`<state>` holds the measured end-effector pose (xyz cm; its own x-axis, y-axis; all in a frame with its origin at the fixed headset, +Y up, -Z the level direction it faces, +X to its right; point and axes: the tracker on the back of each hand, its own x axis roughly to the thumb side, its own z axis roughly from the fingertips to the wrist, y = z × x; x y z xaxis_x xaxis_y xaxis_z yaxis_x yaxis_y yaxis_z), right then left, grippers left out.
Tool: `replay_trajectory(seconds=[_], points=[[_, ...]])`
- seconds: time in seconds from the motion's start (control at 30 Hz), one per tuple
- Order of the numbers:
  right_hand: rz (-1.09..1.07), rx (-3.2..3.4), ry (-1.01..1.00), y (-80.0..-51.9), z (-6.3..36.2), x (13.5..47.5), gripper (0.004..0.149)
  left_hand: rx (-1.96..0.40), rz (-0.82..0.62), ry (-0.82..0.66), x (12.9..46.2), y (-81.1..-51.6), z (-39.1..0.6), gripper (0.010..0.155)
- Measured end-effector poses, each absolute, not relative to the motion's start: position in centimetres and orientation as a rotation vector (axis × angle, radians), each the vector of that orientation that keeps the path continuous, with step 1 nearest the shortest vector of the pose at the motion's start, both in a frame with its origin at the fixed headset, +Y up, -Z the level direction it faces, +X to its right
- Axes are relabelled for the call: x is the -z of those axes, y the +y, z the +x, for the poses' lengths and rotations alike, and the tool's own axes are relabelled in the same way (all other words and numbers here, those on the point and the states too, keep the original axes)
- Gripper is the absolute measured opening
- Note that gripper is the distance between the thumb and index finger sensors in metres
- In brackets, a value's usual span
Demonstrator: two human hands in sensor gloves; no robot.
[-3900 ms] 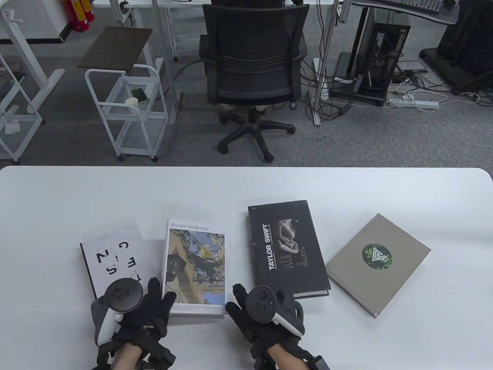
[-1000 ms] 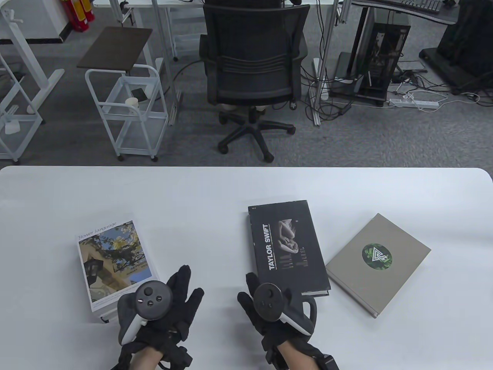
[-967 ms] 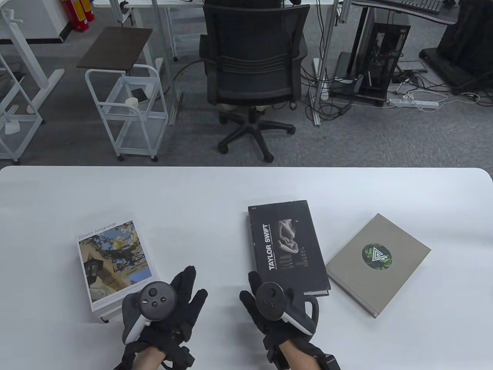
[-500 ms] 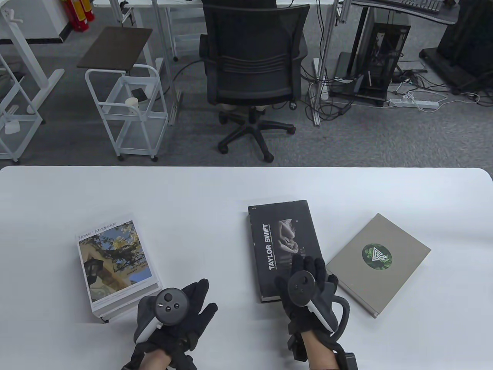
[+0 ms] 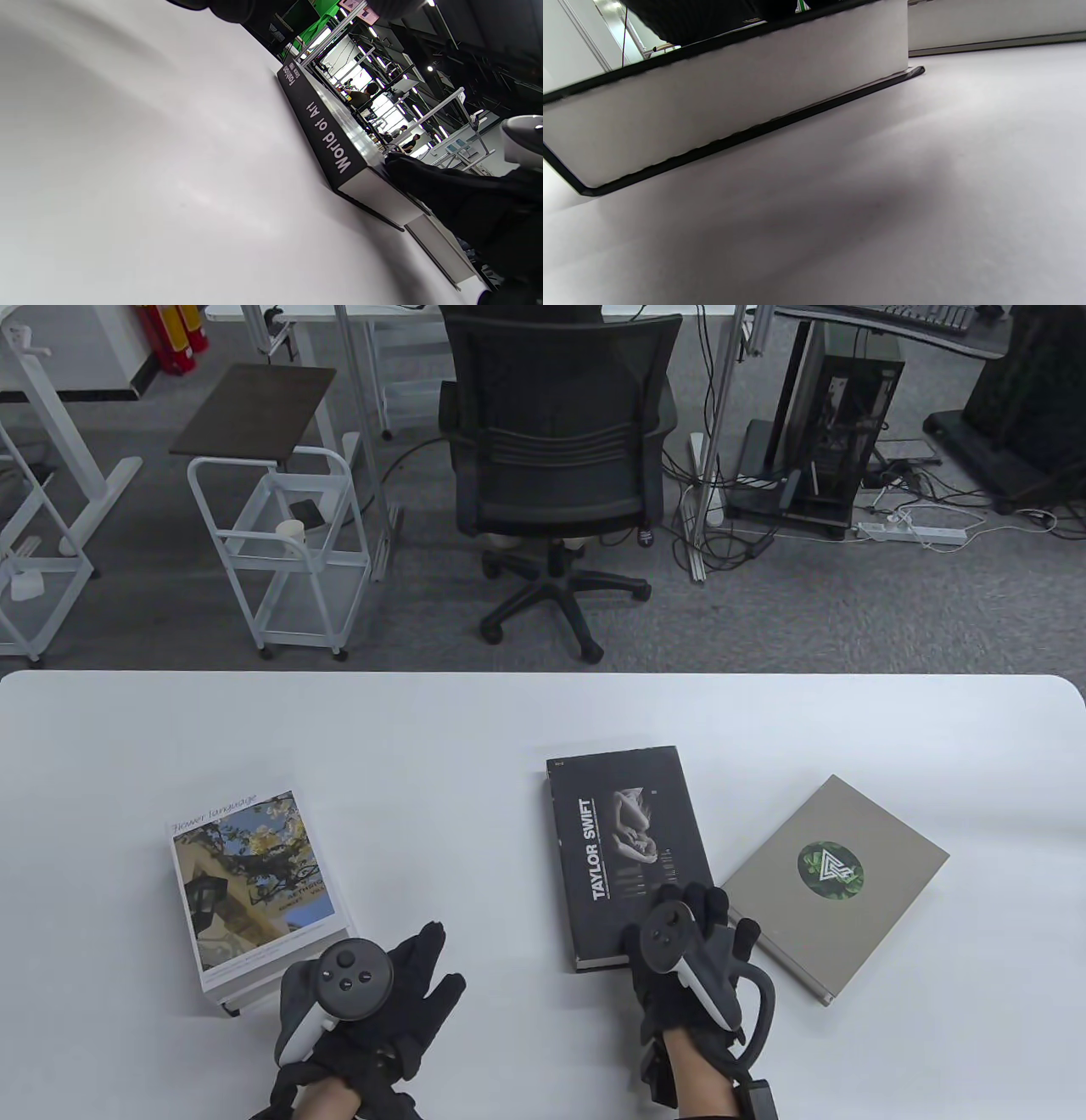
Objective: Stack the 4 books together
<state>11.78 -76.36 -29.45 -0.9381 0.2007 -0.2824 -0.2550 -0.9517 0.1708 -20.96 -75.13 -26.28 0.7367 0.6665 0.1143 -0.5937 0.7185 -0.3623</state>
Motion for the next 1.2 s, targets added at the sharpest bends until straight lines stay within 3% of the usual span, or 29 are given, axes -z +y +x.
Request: replay_trajectory(seconds=[0.33, 1.2], points=[[-0.306, -2.916, 0.265, -75.9, 10.5, 29.3, 0.069, -0.7, -0.351, -0.235, 26.2, -75.2, -20.9, 0.075], [0.207, -3.03, 0.201, -74.8, 3.6, 27.6, 0.066, -0.703, -0.394, -0.205, 26.2, -75.4, -21.0, 0.074]])
